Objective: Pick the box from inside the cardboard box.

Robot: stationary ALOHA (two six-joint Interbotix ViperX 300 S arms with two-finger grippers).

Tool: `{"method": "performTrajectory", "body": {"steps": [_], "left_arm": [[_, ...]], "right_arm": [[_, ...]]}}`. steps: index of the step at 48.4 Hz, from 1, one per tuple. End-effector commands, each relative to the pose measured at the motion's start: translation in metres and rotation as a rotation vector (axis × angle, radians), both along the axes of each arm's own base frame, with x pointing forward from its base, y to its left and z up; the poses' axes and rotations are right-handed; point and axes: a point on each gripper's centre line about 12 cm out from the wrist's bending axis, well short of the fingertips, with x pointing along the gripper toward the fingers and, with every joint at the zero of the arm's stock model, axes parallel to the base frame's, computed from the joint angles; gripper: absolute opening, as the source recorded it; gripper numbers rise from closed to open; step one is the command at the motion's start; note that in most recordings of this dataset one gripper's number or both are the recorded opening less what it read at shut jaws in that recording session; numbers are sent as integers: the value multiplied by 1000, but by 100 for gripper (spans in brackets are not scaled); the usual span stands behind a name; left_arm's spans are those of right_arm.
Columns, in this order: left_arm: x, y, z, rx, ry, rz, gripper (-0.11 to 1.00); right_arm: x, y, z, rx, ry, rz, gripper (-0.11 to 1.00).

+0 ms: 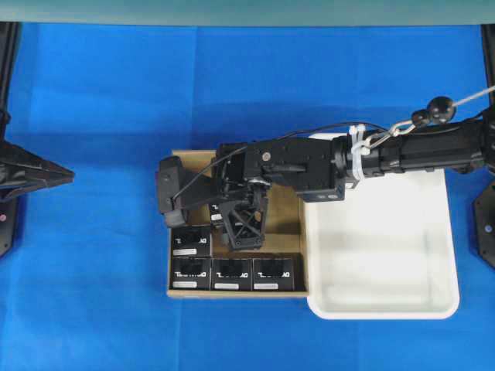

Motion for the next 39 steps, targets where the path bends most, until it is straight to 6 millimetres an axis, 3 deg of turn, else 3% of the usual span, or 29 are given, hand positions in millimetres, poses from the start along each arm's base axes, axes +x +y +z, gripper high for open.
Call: {"method": "performTrajectory", "body": {"steps": [1,6,13,25,32,39], "left_arm": [[2,0,10,0,-23,0,-7],[1,0,10,0,-25,0,-7],[1,0,10,0,-25,0,-7],[2,0,10,0,-21,0,-7],[1,0,11,0,-28,0,-7],[1,0,11,0,-28,0,-7]], "right_arm": [[3,1,-1,4,-16,-15,97],[4,0,0,8,-33,-45,91],[3,2,-1,8,-22,-38,62],[2,2,5,15,-15,-42,61],[1,-2,35,33,-31,-63,61],[-7,-12,83,38,-50,-79,61]]}}
